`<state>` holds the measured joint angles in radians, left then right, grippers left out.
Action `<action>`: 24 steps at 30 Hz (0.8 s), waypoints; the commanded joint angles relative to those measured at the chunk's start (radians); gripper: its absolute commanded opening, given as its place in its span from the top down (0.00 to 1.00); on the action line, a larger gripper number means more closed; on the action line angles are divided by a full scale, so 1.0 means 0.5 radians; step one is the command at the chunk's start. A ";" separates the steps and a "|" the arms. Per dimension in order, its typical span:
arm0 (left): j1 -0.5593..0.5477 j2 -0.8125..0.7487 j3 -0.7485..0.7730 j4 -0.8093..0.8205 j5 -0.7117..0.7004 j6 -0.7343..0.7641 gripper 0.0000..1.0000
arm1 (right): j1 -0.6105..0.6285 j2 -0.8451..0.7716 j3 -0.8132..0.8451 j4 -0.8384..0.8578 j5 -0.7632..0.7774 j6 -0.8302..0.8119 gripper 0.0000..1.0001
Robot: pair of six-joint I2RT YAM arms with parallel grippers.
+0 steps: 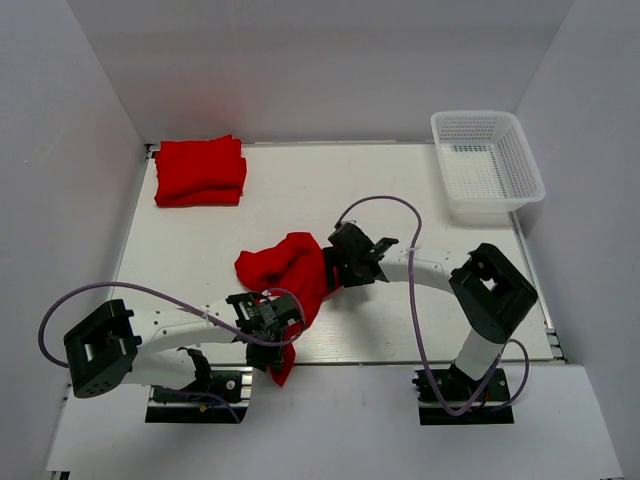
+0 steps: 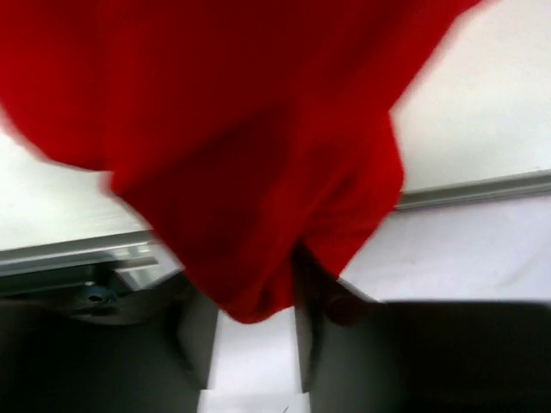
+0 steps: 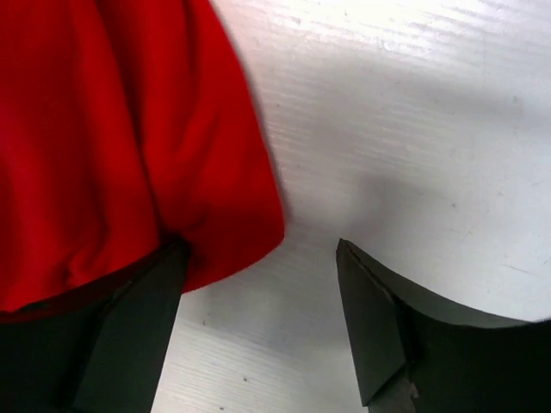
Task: Fold and stack the t-shirts
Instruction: Flatten out the tshirt
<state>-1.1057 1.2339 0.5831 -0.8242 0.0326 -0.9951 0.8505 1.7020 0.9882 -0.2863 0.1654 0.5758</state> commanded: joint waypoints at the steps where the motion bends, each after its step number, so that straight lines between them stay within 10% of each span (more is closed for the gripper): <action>1: -0.013 0.039 -0.046 0.200 -0.175 -0.108 0.64 | 0.020 0.063 0.042 0.128 -0.008 0.017 0.26; 6: 0.006 0.079 0.067 0.096 -0.381 -0.191 1.00 | 0.020 0.100 -0.016 0.342 -0.058 -0.007 0.50; 9: 0.006 0.079 0.174 0.014 -0.513 -0.225 1.00 | 0.023 0.097 -0.004 0.337 -0.027 -0.019 1.00; 24: 0.064 -0.017 1.802 -1.168 -2.089 -0.204 1.00 | -0.133 -0.930 0.088 -0.224 1.187 -0.169 1.00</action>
<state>-1.0855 1.1732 1.3163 -1.2243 -0.7456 -1.1076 0.8192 1.3109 0.9878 -0.2970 0.5201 0.5354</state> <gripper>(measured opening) 0.039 0.012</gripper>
